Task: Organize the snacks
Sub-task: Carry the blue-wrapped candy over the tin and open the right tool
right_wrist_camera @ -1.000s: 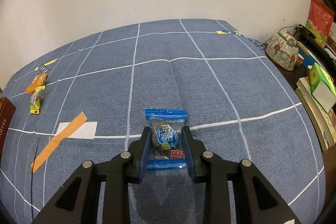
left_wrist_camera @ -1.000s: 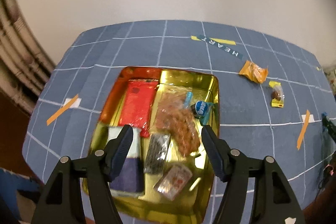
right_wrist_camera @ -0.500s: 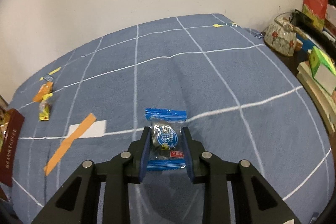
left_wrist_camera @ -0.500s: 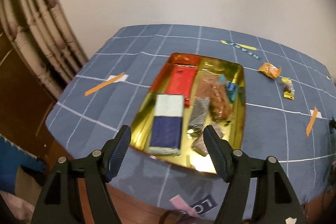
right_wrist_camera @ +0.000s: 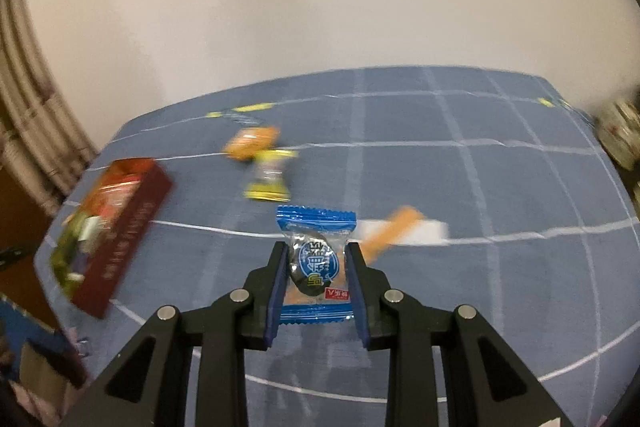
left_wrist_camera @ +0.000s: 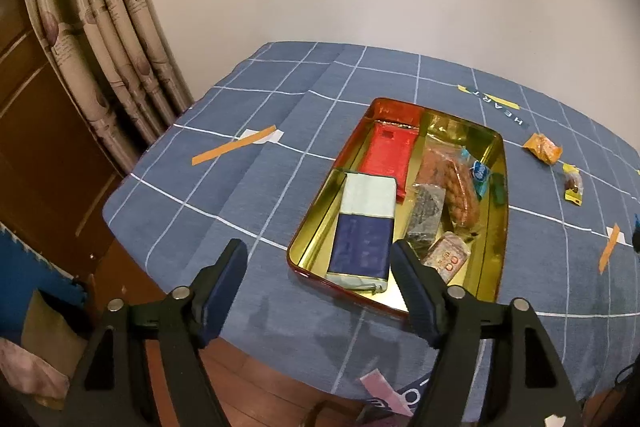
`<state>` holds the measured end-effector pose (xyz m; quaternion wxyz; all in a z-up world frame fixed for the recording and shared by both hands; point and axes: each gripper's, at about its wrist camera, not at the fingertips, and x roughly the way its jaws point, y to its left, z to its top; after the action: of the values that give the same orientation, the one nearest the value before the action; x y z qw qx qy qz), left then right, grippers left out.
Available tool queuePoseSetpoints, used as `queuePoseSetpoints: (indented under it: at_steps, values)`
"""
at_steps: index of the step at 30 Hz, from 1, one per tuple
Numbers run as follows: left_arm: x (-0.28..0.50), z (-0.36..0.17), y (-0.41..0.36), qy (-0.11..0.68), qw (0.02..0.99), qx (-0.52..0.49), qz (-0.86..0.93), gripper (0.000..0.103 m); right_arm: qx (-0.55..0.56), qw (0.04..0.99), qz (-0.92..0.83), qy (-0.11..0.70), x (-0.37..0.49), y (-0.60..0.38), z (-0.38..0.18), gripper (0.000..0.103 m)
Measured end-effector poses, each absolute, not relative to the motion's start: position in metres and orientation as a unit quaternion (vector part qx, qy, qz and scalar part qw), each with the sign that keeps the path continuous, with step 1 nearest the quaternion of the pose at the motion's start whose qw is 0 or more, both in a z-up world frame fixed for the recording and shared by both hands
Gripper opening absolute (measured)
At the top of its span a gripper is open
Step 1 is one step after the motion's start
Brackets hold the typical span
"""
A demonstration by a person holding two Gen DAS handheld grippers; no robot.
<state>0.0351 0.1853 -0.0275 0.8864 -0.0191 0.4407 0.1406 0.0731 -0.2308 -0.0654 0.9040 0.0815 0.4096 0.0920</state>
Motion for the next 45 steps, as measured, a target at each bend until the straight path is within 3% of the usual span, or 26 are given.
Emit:
queuePoseSetpoints:
  at_steps: [18,45]
  values:
    - [0.038,-0.033,0.182,0.454,0.881,0.013,0.129,0.082,0.05,0.864,0.287,0.411,0.124,-0.023,-0.012,0.029]
    - [0.051,-0.055,0.205,0.512,0.848,-0.018,0.134,0.085,0.043,0.828,0.315,0.463,0.192,0.077,-0.046,0.029]
